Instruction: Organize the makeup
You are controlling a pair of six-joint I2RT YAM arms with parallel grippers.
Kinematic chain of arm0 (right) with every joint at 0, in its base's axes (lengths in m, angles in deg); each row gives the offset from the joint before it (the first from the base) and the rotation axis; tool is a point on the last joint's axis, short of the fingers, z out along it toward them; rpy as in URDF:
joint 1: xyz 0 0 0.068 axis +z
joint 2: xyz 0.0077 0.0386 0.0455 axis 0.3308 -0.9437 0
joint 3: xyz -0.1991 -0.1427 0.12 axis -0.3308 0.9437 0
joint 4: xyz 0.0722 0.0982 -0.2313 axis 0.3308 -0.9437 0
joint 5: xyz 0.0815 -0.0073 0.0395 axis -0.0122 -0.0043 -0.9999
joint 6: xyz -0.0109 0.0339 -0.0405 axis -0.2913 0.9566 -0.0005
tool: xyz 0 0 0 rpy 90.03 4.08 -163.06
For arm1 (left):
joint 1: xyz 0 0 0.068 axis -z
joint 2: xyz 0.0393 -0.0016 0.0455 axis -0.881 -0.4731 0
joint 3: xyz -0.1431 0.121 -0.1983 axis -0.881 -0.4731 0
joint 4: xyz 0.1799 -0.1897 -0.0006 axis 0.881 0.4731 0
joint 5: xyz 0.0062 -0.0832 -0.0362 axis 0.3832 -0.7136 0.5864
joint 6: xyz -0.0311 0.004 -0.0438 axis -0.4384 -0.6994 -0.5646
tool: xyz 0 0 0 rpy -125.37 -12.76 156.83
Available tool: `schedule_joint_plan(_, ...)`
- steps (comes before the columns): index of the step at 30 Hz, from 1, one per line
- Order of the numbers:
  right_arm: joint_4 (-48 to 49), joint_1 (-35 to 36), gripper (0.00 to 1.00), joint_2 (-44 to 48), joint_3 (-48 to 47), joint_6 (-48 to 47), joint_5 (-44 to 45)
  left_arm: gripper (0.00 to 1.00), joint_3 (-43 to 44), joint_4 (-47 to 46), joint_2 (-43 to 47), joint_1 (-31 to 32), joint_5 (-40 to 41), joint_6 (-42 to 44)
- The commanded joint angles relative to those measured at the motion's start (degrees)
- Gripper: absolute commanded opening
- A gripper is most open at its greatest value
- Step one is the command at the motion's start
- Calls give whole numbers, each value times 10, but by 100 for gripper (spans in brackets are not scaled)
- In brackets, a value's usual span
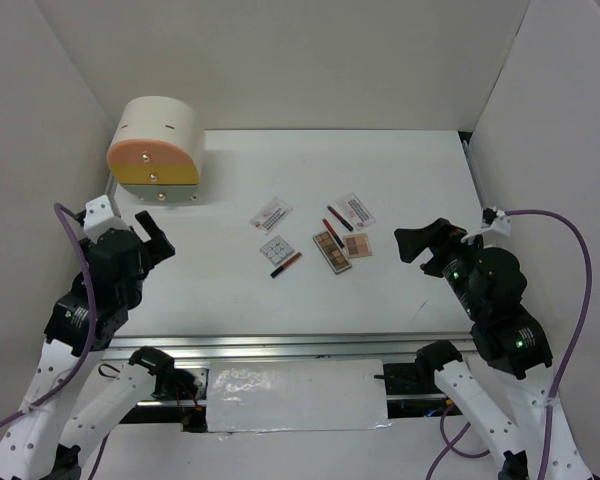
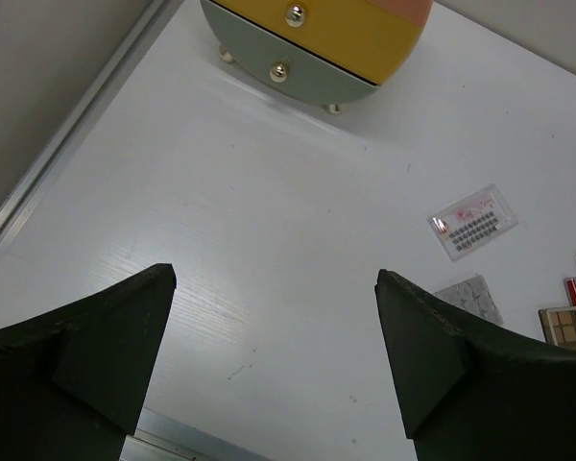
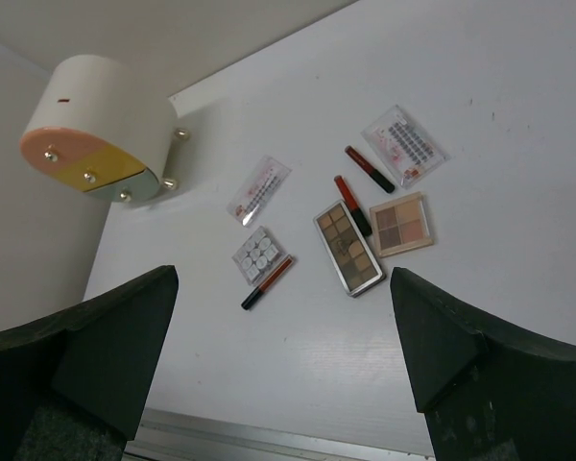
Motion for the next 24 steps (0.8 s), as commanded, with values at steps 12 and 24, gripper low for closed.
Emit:
schedule_joint_plan(12,135,2,100,-17,59,33,-107,99,-177,-416,-119,-1,-448,-208)
schedule_joint_plan(24,212,2,100,-67,89,51,-201,97,-41,-553,-319,-282,-478,-317)
